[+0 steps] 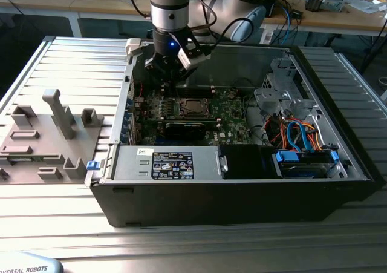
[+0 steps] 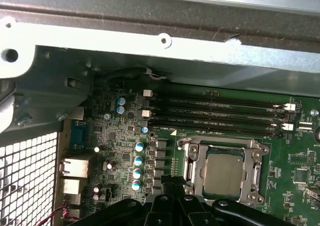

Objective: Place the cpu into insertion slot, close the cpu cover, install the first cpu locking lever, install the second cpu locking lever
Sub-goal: 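Install the first cpu locking lever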

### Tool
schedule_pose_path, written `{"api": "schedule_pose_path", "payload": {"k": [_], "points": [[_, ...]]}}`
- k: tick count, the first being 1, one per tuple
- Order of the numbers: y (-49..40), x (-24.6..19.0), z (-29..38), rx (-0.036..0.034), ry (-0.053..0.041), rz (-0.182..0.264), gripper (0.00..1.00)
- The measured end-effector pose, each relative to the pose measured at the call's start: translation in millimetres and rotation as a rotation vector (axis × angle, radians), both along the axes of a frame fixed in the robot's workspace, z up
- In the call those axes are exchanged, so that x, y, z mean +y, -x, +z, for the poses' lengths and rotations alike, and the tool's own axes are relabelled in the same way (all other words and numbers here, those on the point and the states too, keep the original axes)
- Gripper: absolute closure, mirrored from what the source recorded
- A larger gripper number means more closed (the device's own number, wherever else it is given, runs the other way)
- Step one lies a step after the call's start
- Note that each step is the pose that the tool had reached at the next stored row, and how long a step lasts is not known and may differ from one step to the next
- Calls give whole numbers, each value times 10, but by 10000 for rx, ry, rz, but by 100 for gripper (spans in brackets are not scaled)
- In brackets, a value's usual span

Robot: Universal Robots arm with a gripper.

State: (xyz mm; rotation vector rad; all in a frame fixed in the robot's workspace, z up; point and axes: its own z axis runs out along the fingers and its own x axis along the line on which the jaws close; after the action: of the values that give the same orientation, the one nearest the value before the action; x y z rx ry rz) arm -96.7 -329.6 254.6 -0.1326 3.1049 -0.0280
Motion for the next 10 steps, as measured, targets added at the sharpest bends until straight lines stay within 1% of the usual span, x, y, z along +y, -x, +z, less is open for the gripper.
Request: {"api": "schedule_pose_path", "payload": {"k": [10], "points": [[13,0,-2,0,0,-1,89]]}}
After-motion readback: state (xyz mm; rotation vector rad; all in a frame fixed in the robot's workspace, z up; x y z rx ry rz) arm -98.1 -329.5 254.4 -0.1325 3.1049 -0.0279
